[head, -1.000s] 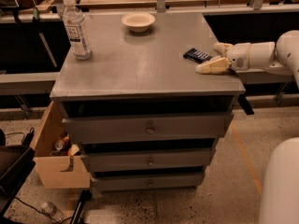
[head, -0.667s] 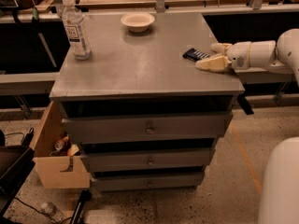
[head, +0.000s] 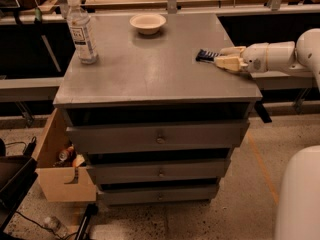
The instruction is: Move rxbar blueberry near blue plastic bottle
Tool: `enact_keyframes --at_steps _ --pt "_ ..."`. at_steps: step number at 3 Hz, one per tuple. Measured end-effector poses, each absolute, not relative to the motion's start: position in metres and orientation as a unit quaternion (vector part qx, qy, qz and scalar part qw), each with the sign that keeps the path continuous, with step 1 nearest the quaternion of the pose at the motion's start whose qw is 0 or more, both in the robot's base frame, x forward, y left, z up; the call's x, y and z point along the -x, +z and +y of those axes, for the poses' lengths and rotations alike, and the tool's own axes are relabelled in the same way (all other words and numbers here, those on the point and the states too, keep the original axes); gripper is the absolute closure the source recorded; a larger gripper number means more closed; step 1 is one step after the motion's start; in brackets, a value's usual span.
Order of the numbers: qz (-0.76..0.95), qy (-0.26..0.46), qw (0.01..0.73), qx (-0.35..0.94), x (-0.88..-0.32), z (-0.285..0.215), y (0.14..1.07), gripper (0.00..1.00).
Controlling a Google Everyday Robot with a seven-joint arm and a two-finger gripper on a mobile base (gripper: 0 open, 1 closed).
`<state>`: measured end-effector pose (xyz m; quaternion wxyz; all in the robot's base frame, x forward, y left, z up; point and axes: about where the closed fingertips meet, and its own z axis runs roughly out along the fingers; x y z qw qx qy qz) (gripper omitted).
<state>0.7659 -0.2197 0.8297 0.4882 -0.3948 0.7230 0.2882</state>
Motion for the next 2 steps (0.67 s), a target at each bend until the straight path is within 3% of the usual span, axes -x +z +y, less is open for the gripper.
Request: enact_keyframes --at_steps 2 --pt "0.723 0.288 0.488 0.395 -0.7659 -0.2197 0.8299 1.00"
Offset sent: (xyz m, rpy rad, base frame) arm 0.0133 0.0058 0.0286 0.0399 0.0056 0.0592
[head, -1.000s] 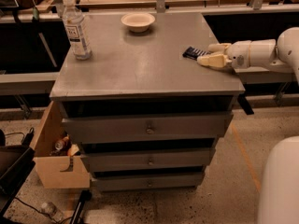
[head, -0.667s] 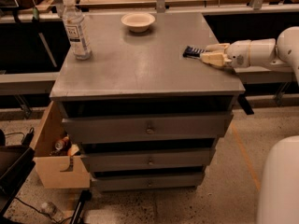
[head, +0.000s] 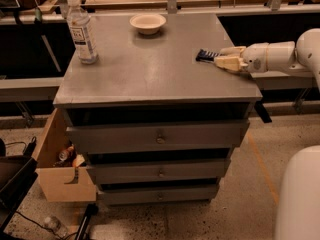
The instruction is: Move rxbar blueberry near blue plastic bottle
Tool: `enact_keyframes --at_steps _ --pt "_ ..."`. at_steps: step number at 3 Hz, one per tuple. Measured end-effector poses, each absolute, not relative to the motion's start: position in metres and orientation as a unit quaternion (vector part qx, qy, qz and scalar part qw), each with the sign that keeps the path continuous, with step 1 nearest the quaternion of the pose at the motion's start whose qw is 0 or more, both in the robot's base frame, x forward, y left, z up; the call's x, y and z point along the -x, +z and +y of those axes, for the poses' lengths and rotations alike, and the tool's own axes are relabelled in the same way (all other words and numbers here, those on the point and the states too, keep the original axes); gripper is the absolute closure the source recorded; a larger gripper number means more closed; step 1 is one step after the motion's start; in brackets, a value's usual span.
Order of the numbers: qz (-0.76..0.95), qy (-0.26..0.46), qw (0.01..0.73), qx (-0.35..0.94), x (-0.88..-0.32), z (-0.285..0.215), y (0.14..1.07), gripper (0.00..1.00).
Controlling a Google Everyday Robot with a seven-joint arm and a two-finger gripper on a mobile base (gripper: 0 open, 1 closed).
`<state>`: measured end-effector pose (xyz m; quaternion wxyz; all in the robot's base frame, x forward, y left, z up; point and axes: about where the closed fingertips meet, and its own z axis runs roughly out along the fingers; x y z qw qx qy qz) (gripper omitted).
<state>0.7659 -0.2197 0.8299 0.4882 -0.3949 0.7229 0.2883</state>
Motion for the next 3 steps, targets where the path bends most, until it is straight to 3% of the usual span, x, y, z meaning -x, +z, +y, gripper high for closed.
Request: enact_keyframes --at_steps 1,3 --pt "0.723 0.288 0.488 0.395 -0.766 -0.220 0.830 1.00" --pt "0.710 0.229 0.516 0.422 -0.771 -0.189 0.973 1.00"
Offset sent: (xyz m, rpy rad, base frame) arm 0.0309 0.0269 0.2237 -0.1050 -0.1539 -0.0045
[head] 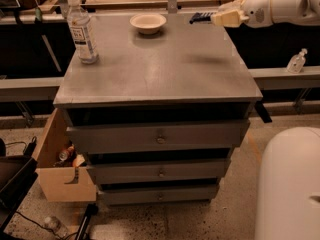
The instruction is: Move rxbar blueberry near blue plastic bottle
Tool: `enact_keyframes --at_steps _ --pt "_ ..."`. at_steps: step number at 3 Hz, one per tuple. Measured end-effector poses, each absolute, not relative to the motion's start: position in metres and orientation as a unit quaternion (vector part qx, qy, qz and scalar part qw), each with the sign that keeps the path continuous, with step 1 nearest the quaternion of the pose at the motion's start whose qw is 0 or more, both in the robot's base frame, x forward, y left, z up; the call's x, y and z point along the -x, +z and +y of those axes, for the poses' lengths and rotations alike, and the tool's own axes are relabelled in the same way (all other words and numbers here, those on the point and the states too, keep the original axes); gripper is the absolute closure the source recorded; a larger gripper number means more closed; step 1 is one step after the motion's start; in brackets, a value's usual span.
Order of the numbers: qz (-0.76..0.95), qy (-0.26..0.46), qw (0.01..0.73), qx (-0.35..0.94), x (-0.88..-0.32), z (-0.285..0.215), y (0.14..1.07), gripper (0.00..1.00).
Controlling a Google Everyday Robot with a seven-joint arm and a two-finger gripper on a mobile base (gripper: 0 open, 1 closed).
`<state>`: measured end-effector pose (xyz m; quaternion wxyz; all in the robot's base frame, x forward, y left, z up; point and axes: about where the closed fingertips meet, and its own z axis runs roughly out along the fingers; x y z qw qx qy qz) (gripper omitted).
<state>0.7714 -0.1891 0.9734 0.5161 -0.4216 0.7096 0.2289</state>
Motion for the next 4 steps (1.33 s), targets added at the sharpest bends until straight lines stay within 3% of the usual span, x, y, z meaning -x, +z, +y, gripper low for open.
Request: enact_keyframes --at_steps 1,3,4 --pt "0.695 0.196 0.537 0.435 -0.766 -0.173 1.037 1.00" --pt "0.677 0.214 0.544 0.448 -0.766 -0.151 1.038 1.00" --pt "0.648 0.226 0.546 0.481 -0.763 -0.098 1.039 1.00"
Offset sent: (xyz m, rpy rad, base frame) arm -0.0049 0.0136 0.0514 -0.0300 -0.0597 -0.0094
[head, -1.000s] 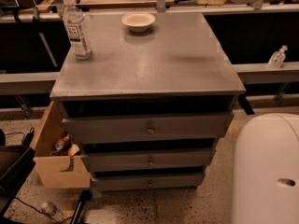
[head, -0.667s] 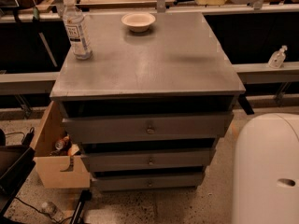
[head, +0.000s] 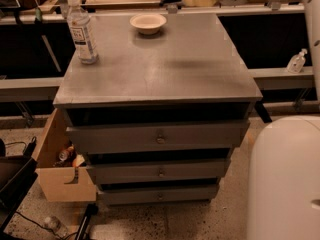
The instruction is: Move rxbar blueberry near blue plastic bottle
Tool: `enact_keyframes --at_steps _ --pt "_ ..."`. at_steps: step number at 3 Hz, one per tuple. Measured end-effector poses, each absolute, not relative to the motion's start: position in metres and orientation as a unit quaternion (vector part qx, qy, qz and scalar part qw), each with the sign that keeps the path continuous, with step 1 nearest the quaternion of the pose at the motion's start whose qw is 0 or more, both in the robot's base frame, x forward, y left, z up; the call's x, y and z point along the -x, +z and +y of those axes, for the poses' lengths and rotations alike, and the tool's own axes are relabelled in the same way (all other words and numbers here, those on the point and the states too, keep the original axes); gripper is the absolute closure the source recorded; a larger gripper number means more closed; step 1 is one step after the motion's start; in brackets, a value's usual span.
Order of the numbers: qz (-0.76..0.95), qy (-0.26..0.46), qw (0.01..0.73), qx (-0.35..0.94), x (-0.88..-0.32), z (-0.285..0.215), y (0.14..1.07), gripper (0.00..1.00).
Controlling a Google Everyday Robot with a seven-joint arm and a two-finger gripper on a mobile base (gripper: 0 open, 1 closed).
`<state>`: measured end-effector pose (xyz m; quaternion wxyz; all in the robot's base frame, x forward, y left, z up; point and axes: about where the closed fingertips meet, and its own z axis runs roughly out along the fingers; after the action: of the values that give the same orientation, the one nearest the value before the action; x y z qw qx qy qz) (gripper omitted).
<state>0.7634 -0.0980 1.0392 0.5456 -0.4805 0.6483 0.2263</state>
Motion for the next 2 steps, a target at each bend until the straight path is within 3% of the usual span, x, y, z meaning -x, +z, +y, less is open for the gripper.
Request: enact_keyframes --at_steps 2 --pt "0.593 0.253 0.545 0.537 -0.712 -0.002 1.035 1.00"
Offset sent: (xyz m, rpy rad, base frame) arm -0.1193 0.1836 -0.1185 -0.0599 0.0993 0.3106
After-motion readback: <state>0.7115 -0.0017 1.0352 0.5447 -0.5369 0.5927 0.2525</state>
